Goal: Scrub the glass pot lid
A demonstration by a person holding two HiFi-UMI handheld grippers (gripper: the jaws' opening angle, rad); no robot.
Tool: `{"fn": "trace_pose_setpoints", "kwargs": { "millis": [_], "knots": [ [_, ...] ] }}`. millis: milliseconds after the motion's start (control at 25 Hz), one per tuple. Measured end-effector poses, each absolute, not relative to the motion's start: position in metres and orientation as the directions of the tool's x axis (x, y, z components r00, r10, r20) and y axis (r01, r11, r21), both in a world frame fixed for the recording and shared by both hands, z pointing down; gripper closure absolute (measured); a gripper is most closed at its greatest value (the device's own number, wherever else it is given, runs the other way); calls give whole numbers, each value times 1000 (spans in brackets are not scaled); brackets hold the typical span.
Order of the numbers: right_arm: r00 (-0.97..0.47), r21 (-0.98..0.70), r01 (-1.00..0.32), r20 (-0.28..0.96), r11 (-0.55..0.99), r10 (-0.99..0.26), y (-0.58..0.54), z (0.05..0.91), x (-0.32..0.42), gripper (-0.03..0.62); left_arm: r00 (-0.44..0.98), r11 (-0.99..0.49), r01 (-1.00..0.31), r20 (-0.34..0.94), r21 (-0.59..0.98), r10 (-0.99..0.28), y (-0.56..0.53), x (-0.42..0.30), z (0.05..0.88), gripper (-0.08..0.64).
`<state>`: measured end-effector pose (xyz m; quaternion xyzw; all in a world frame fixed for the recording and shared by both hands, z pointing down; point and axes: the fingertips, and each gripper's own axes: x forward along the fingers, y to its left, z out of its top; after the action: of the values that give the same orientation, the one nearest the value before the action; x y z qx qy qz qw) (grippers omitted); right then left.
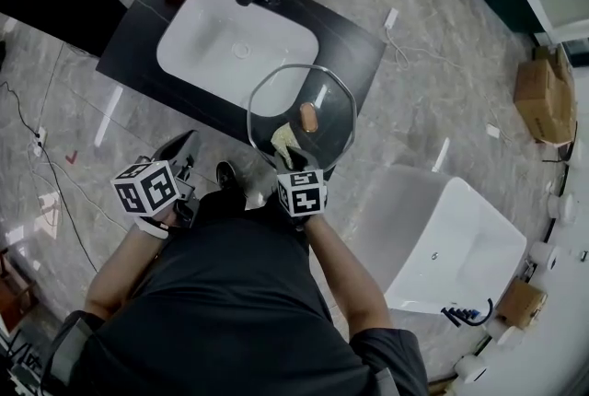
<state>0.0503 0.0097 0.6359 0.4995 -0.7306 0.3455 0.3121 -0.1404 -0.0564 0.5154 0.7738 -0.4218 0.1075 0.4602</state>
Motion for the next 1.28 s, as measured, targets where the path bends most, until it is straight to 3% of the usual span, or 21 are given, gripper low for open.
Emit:
{"fn": "trace_pose_setpoints", "kwargs": {
  "millis": [160,320,440,520,920,1280],
  "knots": [
    [-346,-58,-801,857,596,-381,19,647,19,523,608,-185,-751,553,634,-570,-56,-152,517,560],
    [-300,92,-460,920,883,-252,32,655,7,523,581,-130,-750,553,648,-598,-52,-166,519,560],
    [-272,157,-185,940,970,-205,39,657,6,523,546,-85,-756,552,649,-630,-49,-178,519,560],
    [-271,172,-102,943,980,-194,40,658,7,523,529,-58,-755,554,653,-643,-46,-186,521,560],
    [-284,150,-239,934,959,-216,-3,662,-21,523,476,11,-751,553,660,-684,-35,-198,527,560],
    [-185,110,-492,956,863,-228,-65,661,-34,525,460,13,-750,536,661,-708,-38,-202,516,560]
  ]
}}
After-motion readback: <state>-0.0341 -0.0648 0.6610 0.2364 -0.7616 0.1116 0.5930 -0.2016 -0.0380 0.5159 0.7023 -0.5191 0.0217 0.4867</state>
